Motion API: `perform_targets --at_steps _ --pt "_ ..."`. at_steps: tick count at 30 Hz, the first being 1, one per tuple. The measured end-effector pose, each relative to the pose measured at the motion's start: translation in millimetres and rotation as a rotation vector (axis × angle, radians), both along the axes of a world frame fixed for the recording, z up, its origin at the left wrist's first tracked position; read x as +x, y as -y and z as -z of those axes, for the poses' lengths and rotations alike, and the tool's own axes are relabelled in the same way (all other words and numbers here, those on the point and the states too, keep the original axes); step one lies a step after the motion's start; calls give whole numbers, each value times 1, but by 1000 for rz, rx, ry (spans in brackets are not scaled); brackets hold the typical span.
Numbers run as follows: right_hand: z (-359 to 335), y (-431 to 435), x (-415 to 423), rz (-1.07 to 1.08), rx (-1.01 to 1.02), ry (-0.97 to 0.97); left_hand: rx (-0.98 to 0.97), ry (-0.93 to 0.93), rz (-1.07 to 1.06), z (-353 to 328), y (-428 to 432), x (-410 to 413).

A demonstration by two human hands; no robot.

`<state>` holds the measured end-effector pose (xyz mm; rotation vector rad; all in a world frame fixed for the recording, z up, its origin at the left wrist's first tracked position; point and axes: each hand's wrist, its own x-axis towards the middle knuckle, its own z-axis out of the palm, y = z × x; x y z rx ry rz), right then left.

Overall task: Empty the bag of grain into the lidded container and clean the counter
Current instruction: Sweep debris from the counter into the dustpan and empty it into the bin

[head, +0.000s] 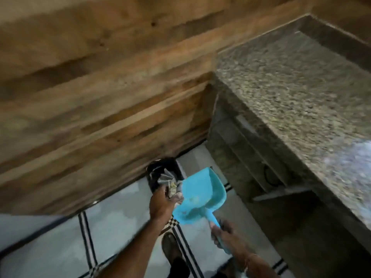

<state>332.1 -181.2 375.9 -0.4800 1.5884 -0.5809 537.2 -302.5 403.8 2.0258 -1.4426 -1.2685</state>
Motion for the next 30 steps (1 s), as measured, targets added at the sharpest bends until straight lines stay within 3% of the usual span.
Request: perform_targets --at_steps 7,15,30 --pt "98 91 97 -45 167 8 63 57 -135 86 37 91" --pt "227 245 166 -71 243 -17 61 43 -234 201 112 125" --pt "379 229 163 -30 187 -83 186 21 -299 341 101 126"
